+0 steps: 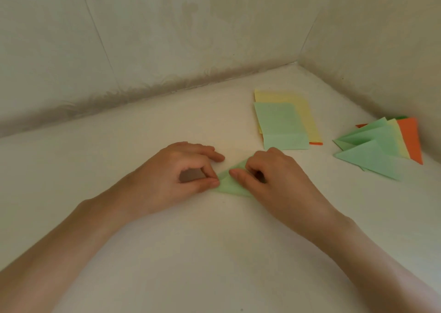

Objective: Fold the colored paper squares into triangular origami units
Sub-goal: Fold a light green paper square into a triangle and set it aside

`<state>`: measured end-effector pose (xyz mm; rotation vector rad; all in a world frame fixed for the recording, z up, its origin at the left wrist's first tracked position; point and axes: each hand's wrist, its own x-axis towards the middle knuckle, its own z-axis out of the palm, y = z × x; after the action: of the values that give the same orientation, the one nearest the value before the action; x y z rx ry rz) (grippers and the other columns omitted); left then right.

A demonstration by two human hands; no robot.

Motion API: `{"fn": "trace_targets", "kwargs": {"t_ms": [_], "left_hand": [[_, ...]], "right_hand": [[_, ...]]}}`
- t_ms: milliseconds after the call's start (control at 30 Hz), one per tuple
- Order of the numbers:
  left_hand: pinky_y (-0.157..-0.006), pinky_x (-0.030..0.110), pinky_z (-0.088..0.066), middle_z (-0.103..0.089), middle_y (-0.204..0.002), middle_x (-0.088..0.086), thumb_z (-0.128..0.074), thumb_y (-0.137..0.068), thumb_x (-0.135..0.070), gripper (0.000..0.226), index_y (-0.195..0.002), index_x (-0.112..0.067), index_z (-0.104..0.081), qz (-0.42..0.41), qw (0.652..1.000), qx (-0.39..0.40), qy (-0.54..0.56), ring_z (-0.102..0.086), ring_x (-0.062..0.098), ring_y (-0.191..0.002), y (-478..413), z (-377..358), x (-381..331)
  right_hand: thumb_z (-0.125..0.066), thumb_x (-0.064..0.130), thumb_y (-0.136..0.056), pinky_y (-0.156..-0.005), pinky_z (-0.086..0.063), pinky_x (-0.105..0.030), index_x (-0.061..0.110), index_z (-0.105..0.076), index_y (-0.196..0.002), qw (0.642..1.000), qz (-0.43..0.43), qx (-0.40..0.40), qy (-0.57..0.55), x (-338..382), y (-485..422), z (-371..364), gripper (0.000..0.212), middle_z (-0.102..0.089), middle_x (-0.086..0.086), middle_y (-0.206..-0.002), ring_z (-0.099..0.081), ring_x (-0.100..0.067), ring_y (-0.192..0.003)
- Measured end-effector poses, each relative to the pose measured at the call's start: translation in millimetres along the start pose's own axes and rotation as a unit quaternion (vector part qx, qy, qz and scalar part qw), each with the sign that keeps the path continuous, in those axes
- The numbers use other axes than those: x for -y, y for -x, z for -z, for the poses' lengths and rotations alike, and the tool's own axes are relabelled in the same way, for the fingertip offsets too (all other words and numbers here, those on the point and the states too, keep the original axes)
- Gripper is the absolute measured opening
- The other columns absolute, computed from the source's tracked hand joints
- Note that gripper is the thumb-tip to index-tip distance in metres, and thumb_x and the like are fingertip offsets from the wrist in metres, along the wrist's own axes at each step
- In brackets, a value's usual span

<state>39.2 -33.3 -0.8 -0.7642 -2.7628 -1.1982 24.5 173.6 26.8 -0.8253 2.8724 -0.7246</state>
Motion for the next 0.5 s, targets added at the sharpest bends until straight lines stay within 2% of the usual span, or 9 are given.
{"fn": "trace_targets", "kwargs": {"t_ms": [67, 200, 333, 500], "left_hand": [[-0.101, 0.007, -0.026, -0.056, -0.116, -0.026, -0.054, -0.077, -0.052, 0.021, -0.080, -0.034, -0.065, 0.000, 1.000, -0.007, 0.009, -0.044, -0.010, -0.117, -0.5, -1.1, -2.5], [-0.096, 0.002, -0.024, -0.055, -0.115, -0.025, -0.056, -0.072, -0.056, 0.020, -0.074, -0.037, -0.059, 0.021, 0.999, -0.019, 0.018, -0.043, -0.011, -0.113, -0.9, -1.7, -5.1], [-0.093, 0.001, -0.026, -0.054, -0.115, -0.025, -0.054, -0.069, -0.059, 0.021, -0.072, -0.038, -0.056, 0.038, 0.999, -0.022, 0.004, -0.045, -0.010, -0.110, -1.8, -3.6, -4.7], [-0.095, 0.005, -0.027, -0.052, -0.115, -0.027, -0.052, -0.067, -0.066, 0.028, -0.072, -0.039, -0.051, 0.048, 0.998, -0.023, -0.037, -0.044, -0.007, -0.109, 1.5, -6.4, -5.8]], "right_hand": [[-0.049, 0.041, -0.094, -0.063, -0.027, -0.034, 0.023, -0.028, -0.056, 0.998, 0.005, -0.031, 0.047, -2.0, 1.6, -3.9, 0.047, -0.038, 0.005, -0.063, -0.036, -0.018, -0.072], [-0.046, 0.040, -0.092, -0.057, -0.024, -0.029, 0.030, -0.017, -0.058, 0.988, 0.031, -0.115, 0.097, -10.0, 1.2, -13.6, 0.046, -0.028, 0.011, -0.057, -0.034, -0.018, -0.063], [-0.039, 0.040, -0.089, -0.052, -0.023, -0.024, 0.023, -0.026, -0.061, 0.972, 0.046, -0.179, 0.146, -11.9, -0.3, -21.9, 0.035, -0.033, 0.007, -0.057, -0.035, -0.017, -0.056], [-0.041, 0.036, -0.087, -0.051, -0.022, -0.022, 0.023, -0.029, -0.063, 0.957, 0.056, -0.210, 0.193, -11.0, -2.2, -27.9, 0.030, -0.045, 0.002, -0.056, -0.046, -0.022, -0.053]]}}
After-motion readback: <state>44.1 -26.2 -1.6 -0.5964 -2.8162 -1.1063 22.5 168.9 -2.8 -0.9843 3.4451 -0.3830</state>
